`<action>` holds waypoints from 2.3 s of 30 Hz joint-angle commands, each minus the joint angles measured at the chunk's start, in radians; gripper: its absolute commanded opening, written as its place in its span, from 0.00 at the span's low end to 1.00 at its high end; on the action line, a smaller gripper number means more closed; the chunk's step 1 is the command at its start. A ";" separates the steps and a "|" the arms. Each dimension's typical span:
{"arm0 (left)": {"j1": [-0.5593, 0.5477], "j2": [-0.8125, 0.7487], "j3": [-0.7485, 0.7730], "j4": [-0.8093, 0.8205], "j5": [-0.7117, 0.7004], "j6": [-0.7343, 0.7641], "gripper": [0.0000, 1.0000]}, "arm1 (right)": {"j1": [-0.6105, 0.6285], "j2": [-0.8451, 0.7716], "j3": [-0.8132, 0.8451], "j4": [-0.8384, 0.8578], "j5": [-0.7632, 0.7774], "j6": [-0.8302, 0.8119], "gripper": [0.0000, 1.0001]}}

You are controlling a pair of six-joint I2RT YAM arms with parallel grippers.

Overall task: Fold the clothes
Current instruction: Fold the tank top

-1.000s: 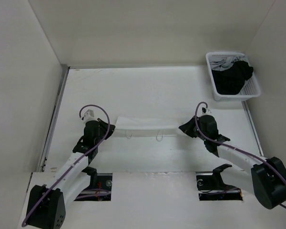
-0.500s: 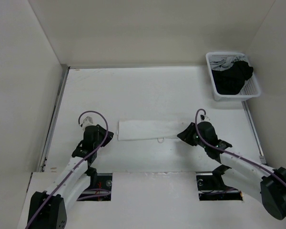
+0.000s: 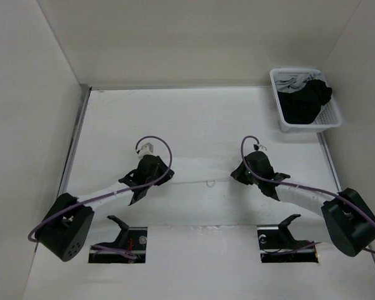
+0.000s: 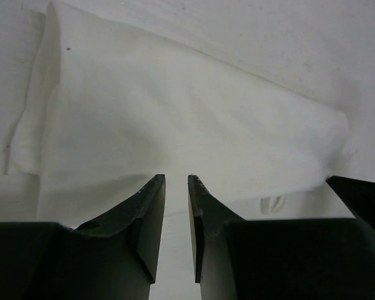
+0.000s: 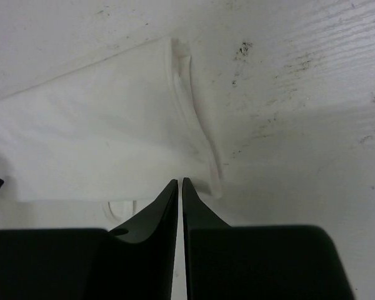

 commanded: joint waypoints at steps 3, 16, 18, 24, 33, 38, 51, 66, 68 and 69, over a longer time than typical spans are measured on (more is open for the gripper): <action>0.092 0.084 -0.045 0.166 -0.041 -0.030 0.19 | 0.012 0.084 0.042 0.100 0.016 0.013 0.10; 0.285 0.060 -0.073 0.198 0.046 0.018 0.23 | 0.164 -0.028 -0.010 0.093 0.054 0.096 0.31; 0.268 0.017 -0.071 0.198 0.051 0.024 0.26 | 0.132 -0.063 -0.027 0.102 0.048 0.075 0.46; 0.245 -0.066 -0.064 0.187 0.049 0.047 0.30 | 0.063 0.044 -0.041 0.192 -0.067 0.047 0.56; 0.218 -0.101 -0.044 0.187 0.060 0.048 0.31 | 0.051 0.265 -0.055 0.444 -0.172 0.188 0.33; 0.190 -0.130 -0.045 0.198 0.060 0.048 0.32 | 0.037 0.284 -0.157 0.648 -0.136 0.297 0.08; 0.100 -0.118 -0.022 0.206 0.062 0.064 0.41 | 0.084 -0.457 -0.078 -0.122 0.124 0.135 0.06; 0.103 -0.158 -0.038 0.218 0.125 0.061 0.43 | 0.288 0.137 0.514 -0.280 0.167 -0.028 0.08; 0.110 -0.164 -0.047 0.229 0.137 0.059 0.43 | 0.328 0.229 0.591 -0.292 0.170 -0.031 0.08; 0.115 -0.166 -0.051 0.232 0.144 0.059 0.43 | 0.337 0.265 0.618 -0.295 0.170 -0.033 0.08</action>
